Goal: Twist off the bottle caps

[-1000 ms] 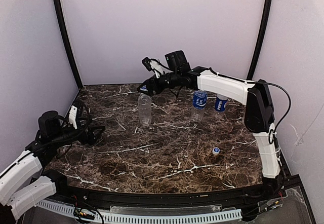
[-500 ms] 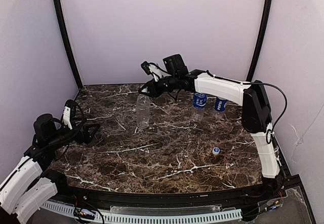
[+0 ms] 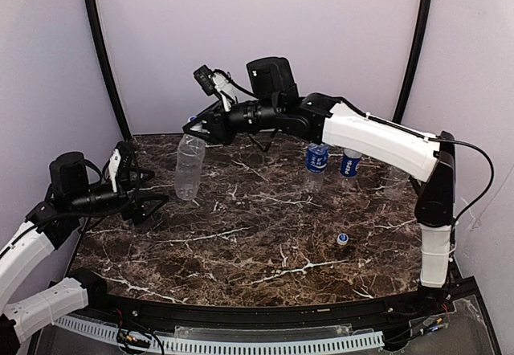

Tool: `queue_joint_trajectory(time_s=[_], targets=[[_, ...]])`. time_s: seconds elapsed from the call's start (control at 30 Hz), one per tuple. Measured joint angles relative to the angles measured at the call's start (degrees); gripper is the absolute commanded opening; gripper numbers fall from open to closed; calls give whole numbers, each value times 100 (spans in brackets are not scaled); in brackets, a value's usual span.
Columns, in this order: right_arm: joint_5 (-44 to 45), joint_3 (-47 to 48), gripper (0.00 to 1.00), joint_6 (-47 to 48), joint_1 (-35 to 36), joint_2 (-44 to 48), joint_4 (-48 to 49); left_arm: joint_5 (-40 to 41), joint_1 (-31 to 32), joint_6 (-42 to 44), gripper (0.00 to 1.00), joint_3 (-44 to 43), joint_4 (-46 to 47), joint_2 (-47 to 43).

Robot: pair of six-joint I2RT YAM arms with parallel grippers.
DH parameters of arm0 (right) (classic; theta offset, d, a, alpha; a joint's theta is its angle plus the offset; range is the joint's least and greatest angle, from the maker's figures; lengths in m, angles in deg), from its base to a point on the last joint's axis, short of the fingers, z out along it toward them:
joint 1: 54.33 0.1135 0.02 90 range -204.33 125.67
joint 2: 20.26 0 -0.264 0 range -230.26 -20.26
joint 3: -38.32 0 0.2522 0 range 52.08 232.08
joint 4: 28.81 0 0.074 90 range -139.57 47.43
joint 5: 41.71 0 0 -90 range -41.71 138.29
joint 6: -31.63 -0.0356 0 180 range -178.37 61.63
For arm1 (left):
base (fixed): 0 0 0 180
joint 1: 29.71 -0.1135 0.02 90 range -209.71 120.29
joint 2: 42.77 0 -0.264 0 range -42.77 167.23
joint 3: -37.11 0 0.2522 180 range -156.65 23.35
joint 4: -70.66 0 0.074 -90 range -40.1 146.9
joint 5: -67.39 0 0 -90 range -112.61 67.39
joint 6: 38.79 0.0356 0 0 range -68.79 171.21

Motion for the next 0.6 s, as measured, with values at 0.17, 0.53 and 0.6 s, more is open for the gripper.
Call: queue_joint_trajectory(time_s=[0.17,0.53,0.6], targets=[[42,37,0,66,887,352,227,-240,289,531,98,-649,-498,463],[-28,70,0,-35,907,118,302,-647,361,219,71,-822,-435,802],[-28,79,0,-85,907,118,317,-684,369,205,70,-861,-437,841]])
